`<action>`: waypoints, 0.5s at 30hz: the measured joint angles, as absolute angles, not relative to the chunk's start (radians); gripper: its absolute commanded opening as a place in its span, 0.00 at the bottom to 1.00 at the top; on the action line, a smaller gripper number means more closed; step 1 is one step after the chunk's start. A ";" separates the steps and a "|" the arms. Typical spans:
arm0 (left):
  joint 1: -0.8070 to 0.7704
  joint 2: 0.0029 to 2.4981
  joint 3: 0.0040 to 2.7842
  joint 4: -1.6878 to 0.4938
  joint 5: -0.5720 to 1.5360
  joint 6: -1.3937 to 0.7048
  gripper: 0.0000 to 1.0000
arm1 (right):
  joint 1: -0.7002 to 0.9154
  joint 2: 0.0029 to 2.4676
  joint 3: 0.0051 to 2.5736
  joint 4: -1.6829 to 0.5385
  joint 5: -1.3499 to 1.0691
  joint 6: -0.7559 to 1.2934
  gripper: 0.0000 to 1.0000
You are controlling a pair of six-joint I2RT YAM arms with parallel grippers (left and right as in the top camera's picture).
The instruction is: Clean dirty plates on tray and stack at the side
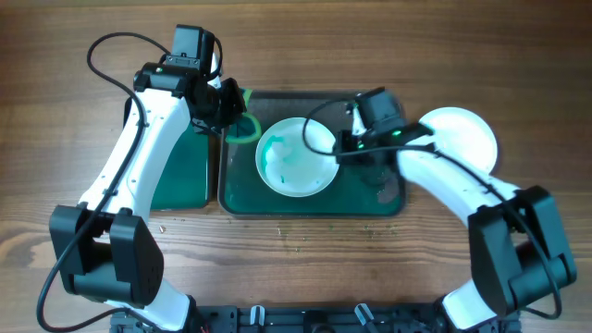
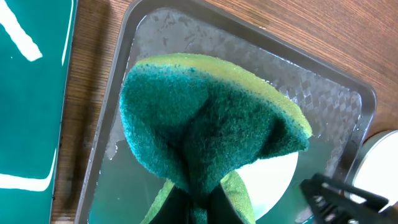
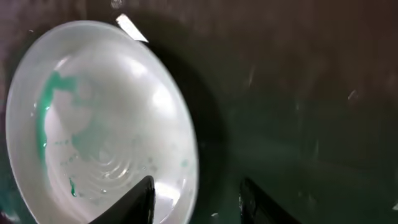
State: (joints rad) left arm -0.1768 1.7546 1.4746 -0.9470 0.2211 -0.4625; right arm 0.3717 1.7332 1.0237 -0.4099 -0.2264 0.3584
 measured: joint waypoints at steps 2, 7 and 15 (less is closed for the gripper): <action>-0.182 1.755 1.475 -0.947 0.221 -0.463 0.04 | 0.340 1.733 1.024 -0.388 -0.262 0.295 0.44; -0.224 1.755 1.453 -0.946 0.170 -0.511 0.04 | 0.333 1.740 1.045 -0.348 -0.316 0.198 0.40; -0.243 1.755 1.428 -0.946 0.126 -0.585 0.04 | 0.333 1.870 1.082 -0.288 -0.336 0.173 0.25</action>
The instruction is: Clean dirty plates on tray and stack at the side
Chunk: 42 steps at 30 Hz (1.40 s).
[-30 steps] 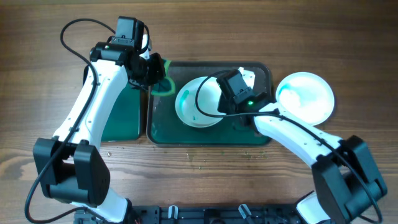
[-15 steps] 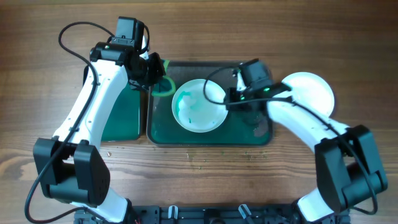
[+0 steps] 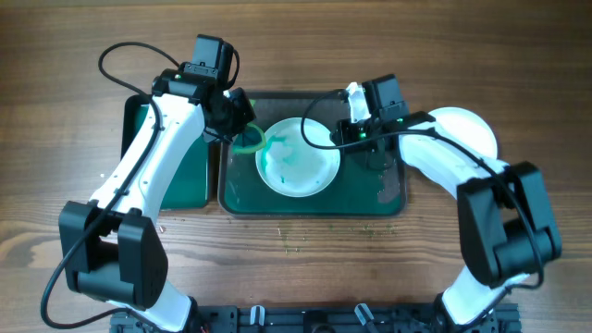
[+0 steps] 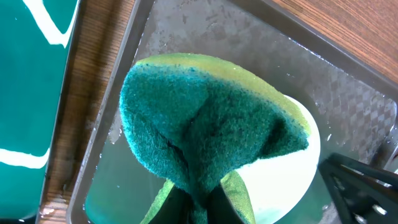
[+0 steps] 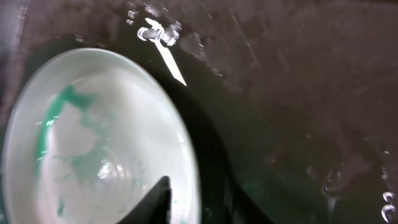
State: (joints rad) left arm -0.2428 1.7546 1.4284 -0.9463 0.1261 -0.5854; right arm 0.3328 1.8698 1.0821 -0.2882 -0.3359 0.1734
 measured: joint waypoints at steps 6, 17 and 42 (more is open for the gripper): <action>-0.271 1.764 1.428 -0.943 0.113 -0.619 0.04 | 0.333 1.928 1.082 -0.250 -0.336 0.196 0.04; -0.334 1.880 1.428 -0.891 0.101 -0.649 0.04 | 0.338 1.930 1.108 -0.394 -0.316 0.472 0.04; -0.448 2.097 1.431 -0.785 0.511 -0.092 0.04 | 0.337 1.929 1.110 -0.407 -0.310 0.504 0.04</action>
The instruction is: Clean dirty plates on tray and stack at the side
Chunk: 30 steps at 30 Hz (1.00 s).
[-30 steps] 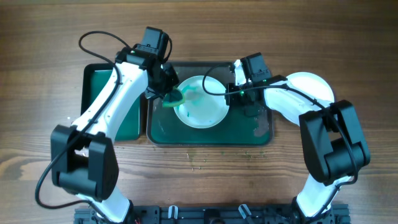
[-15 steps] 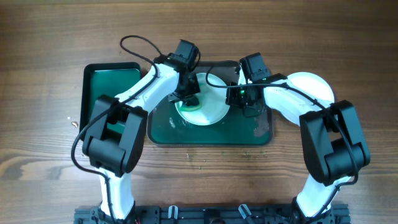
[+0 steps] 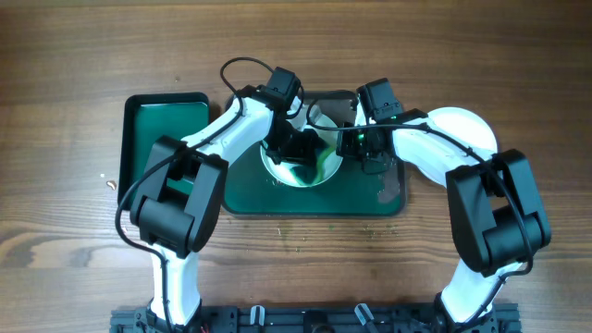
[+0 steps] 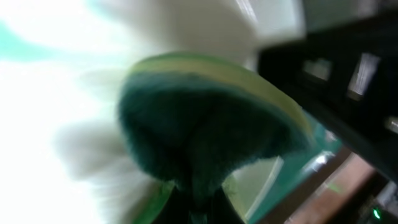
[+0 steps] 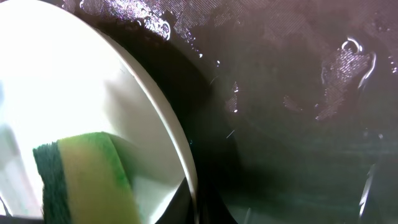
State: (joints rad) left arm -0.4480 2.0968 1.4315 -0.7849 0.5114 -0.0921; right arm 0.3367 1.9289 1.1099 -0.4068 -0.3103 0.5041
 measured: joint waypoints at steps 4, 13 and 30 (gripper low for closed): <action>-0.423 2.092 1.433 -0.786 0.345 -0.236 0.04 | 0.340 1.929 1.110 -0.403 -0.312 0.509 0.04; -0.407 2.054 1.433 -0.788 -0.018 -0.445 0.04 | 0.344 1.929 1.110 -0.400 -0.311 0.520 0.04; -0.447 2.054 1.430 -0.677 0.295 -0.262 0.04 | 0.344 1.929 1.110 -0.403 -0.311 0.520 0.04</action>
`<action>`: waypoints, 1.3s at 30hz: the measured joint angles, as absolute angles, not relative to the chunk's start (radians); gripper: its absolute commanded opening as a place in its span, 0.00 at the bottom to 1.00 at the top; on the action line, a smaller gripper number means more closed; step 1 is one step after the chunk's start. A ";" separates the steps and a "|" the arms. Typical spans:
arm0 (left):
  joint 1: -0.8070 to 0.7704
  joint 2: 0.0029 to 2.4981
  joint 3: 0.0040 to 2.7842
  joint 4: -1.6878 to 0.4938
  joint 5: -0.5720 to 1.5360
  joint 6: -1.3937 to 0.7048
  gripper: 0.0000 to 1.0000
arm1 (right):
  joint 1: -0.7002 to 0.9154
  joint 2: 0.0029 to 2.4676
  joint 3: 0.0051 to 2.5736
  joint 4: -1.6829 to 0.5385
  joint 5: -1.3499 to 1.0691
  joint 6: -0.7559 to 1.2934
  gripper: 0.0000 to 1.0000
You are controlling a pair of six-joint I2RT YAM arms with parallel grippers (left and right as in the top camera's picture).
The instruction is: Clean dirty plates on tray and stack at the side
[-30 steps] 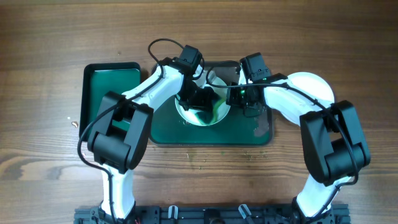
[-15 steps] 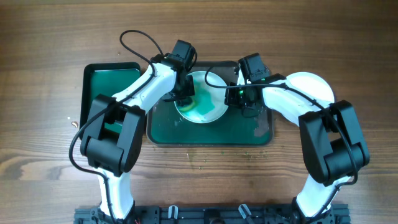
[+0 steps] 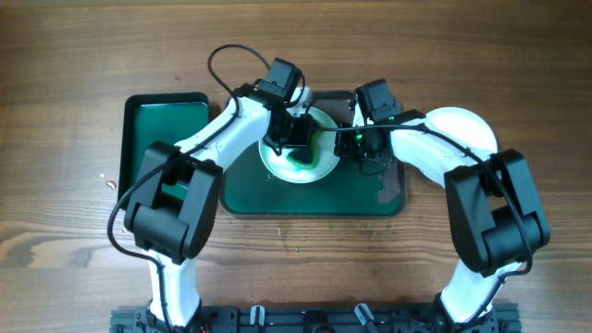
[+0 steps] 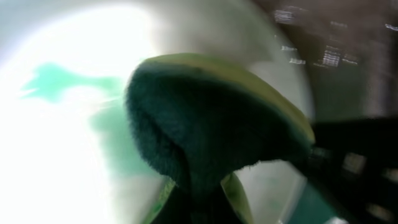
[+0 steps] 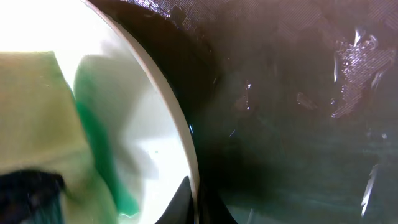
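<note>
A white plate (image 3: 313,168) smeared with green (image 5: 102,162) lies in the dark tray (image 3: 370,199). My left gripper (image 3: 289,137) is shut on a green-and-yellow sponge (image 4: 211,130), which is pressed on the plate's (image 4: 56,130) inside, near its far part. My right gripper (image 5: 194,200) is shut on the plate's (image 5: 155,93) right rim, one finger inside and one outside. The sponge (image 5: 34,118) shows at the left of the right wrist view. The left wrist view is blurred.
A clean white plate (image 3: 470,134) sits on the wood to the right of the tray. A green tray (image 3: 159,139) lies to the left. The dark tray's floor (image 5: 298,155) is wet. Both arms cross over the tray's far half.
The sponge has shifted on the plate, from its right middle toward its far left part. A green streak now shows beside it. My right gripper still clamps the rim in the same place.
At first my left gripper held the sponge over the tray's far left corner, and my right gripper stood open at the plate's right rim. Then the sponge was at the plate's left edge. Later the right gripper was shut on the rim with the sponge on the plate, where it remains.
</note>
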State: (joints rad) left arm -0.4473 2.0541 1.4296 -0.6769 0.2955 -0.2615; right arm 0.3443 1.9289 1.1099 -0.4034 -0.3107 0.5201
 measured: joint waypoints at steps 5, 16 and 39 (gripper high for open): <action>-0.431 2.053 1.430 -0.775 0.044 -0.413 0.04 | 0.344 1.929 1.110 -0.403 -0.311 0.520 0.05; -0.368 2.045 1.702 -1.070 0.055 -0.458 0.04 | 0.339 1.929 1.112 -0.442 -0.363 0.433 0.04; -0.260 1.935 1.791 -1.201 0.062 -0.458 0.04 | 0.656 1.432 1.098 -0.728 0.583 0.345 0.04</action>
